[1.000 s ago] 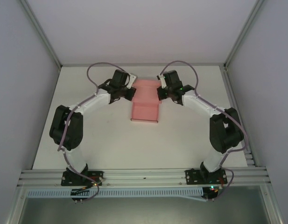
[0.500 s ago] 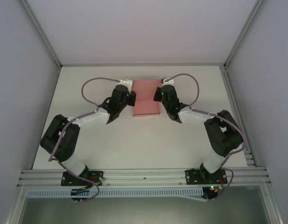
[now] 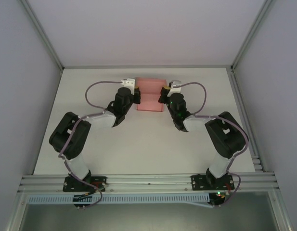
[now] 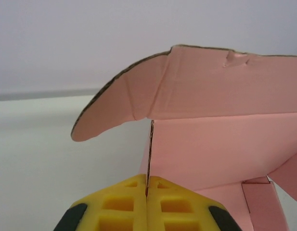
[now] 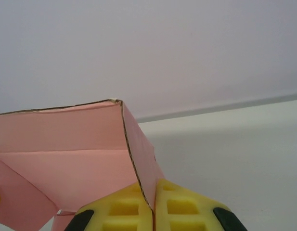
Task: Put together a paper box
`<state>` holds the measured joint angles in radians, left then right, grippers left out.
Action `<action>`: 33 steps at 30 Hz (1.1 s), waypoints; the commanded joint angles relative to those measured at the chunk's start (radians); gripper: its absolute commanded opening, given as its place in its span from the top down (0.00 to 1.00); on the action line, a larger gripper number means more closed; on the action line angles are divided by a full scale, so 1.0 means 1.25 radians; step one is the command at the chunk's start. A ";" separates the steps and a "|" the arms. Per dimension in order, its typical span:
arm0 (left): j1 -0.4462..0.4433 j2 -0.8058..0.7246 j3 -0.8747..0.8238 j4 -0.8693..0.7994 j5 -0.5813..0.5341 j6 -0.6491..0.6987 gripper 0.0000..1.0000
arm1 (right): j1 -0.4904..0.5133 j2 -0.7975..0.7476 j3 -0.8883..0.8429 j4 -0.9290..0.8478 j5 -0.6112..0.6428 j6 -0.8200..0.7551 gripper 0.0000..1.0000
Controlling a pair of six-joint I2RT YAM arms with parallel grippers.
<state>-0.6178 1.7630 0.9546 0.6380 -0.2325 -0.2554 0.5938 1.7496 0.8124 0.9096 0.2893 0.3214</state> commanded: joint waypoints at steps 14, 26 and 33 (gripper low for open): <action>-0.028 0.066 -0.090 0.167 0.109 -0.139 1.00 | 0.034 0.109 -0.068 0.115 -0.029 0.027 0.89; -0.086 0.042 -0.238 0.290 0.067 -0.138 1.00 | 0.088 0.112 -0.181 0.227 0.056 -0.047 0.86; -0.086 0.006 -0.316 0.344 0.067 -0.141 0.95 | 0.089 0.102 -0.241 0.265 0.059 -0.063 0.86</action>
<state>-0.7109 1.8114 0.5835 1.0542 -0.1993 -0.4168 0.6964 1.8637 0.5266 1.2114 0.3809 0.2649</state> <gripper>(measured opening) 0.048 0.145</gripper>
